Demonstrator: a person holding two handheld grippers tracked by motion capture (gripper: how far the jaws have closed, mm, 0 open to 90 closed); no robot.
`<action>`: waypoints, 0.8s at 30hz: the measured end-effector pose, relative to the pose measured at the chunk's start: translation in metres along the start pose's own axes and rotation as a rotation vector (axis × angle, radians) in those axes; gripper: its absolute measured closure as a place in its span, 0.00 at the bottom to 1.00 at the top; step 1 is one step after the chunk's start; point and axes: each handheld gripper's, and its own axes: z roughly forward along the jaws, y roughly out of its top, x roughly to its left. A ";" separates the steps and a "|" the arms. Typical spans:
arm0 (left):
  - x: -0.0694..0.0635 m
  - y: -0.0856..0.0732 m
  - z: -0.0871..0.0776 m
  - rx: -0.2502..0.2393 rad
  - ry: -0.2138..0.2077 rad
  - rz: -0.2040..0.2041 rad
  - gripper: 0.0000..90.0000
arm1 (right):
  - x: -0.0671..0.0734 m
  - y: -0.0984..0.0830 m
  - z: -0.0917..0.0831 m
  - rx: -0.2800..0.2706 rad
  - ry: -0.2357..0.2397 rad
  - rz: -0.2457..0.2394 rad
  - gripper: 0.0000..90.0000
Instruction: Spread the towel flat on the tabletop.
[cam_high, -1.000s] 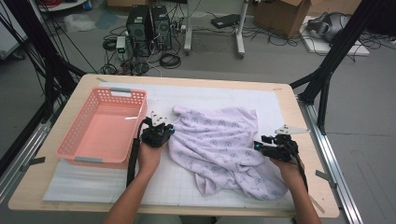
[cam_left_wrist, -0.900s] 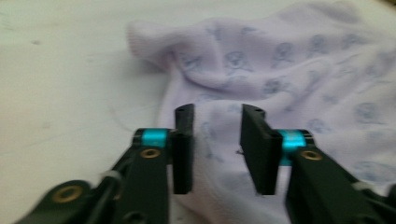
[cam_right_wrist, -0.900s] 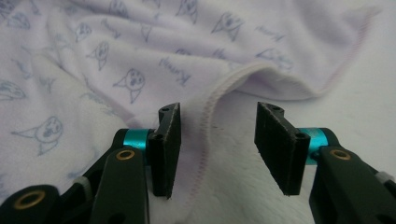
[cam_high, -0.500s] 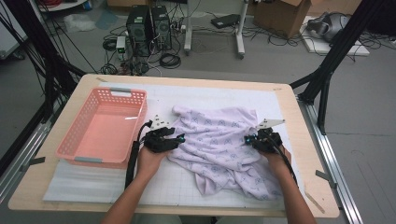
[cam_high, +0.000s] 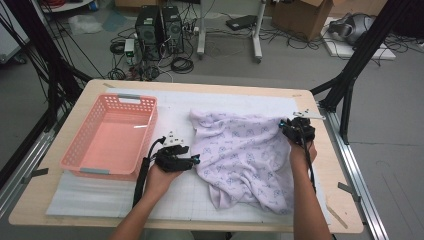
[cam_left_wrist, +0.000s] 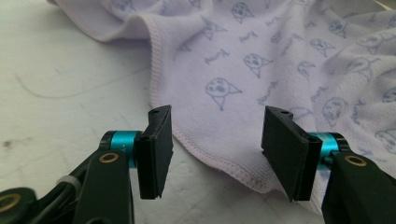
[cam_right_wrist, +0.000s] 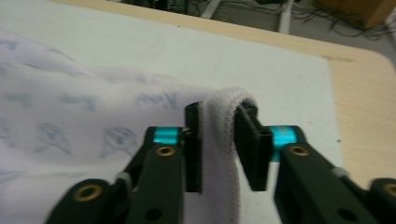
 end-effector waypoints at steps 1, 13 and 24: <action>-0.003 0.000 0.003 0.006 -0.012 -0.003 0.47 | 0.001 0.000 -0.002 -0.007 0.014 0.001 0.74; -0.026 -0.002 0.020 0.059 0.035 0.149 0.93 | 0.013 -0.018 -0.061 -0.034 0.203 -0.067 0.63; 0.026 0.012 0.003 -0.070 0.242 -0.016 0.93 | 0.023 -0.048 -0.062 0.079 0.300 -0.116 0.60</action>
